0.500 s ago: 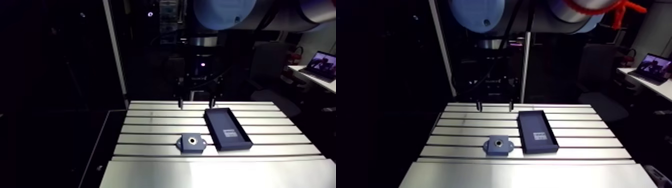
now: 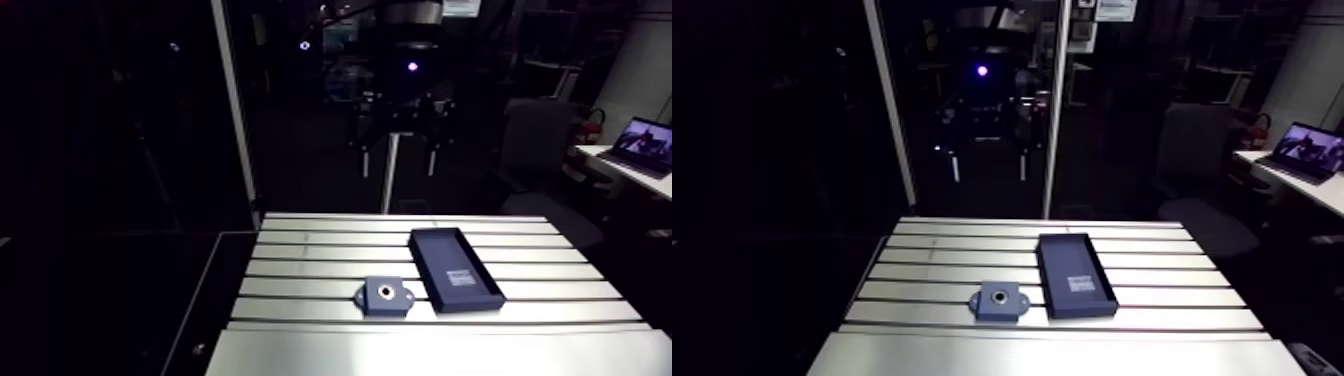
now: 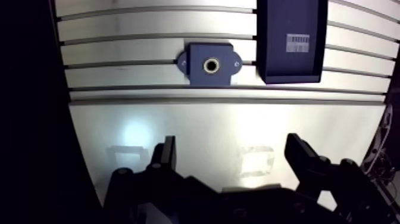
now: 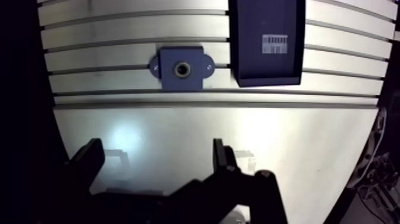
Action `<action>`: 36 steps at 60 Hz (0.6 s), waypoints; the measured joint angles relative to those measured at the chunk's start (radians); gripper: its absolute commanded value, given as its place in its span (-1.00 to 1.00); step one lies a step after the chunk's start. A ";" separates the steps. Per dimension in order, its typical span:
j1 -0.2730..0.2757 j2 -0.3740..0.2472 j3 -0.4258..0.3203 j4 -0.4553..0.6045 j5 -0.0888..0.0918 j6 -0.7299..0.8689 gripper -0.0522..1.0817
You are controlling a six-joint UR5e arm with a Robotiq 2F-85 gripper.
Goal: Pick up the bearing and press it into the housing until flush.
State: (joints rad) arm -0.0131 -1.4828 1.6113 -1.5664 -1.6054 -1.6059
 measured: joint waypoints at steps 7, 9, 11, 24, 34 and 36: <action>-0.003 -0.006 -0.038 0.027 0.000 -0.013 -0.89; -0.004 -0.008 -0.048 0.033 0.001 -0.016 -0.89; -0.006 -0.010 -0.056 0.036 0.001 -0.018 -0.89; -0.013 -0.020 -0.094 0.045 0.001 -0.023 -0.89; -0.030 -0.037 -0.106 0.047 0.004 -0.025 -0.89; -0.035 -0.041 -0.108 0.048 0.004 -0.025 -0.89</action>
State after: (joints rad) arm -0.0478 -1.5234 1.5032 -1.5179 -1.6012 -1.6309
